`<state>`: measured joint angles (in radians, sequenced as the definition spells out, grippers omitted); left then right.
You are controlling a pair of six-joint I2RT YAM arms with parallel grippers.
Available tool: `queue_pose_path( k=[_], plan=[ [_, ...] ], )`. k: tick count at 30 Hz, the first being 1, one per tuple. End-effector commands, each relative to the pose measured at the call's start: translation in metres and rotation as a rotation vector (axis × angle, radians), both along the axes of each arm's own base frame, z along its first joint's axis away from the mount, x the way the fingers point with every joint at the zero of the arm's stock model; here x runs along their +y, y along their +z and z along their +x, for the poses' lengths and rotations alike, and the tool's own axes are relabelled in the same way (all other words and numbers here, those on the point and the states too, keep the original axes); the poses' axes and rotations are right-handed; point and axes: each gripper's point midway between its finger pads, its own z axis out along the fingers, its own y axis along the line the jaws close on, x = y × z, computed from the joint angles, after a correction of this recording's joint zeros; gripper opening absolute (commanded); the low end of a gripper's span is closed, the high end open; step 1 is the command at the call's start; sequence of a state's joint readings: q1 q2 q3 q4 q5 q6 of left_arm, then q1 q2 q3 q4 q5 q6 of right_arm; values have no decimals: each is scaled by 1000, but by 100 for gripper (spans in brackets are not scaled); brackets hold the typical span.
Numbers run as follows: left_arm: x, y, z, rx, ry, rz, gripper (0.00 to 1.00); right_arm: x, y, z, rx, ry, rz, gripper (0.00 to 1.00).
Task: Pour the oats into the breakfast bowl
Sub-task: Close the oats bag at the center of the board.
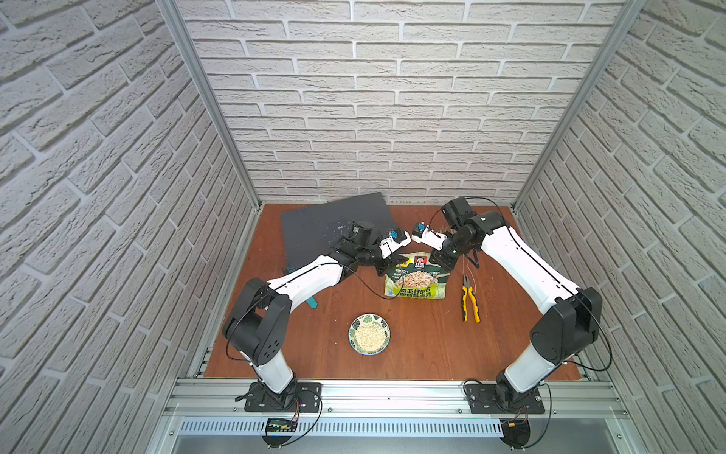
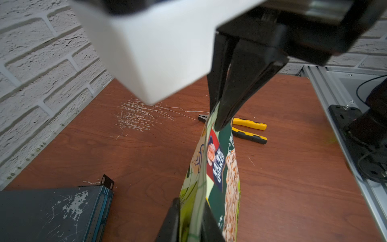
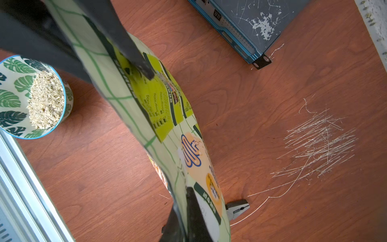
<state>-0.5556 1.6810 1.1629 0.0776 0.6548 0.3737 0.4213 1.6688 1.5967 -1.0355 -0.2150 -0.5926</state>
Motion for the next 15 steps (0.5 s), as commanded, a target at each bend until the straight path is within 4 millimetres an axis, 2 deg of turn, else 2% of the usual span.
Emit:
queue_pose_path(
  k=[1,4,8,12,15],
  plan=[
    [-17,10,1,-27,-38,-38,24,3,13,-3,-23,-6,46,4],
    [-21,8,2,-20,-43,-43,20,1,11,-3,-23,-5,36,6],
    [-23,12,4,-17,-40,-59,0,-9,8,-3,-26,-21,-9,14],
    [-22,14,4,-22,-37,-58,0,-26,9,-2,-17,-65,-17,30],
    [-21,15,3,-24,-37,-59,0,-36,6,-3,-11,-81,-41,34]
  ],
)
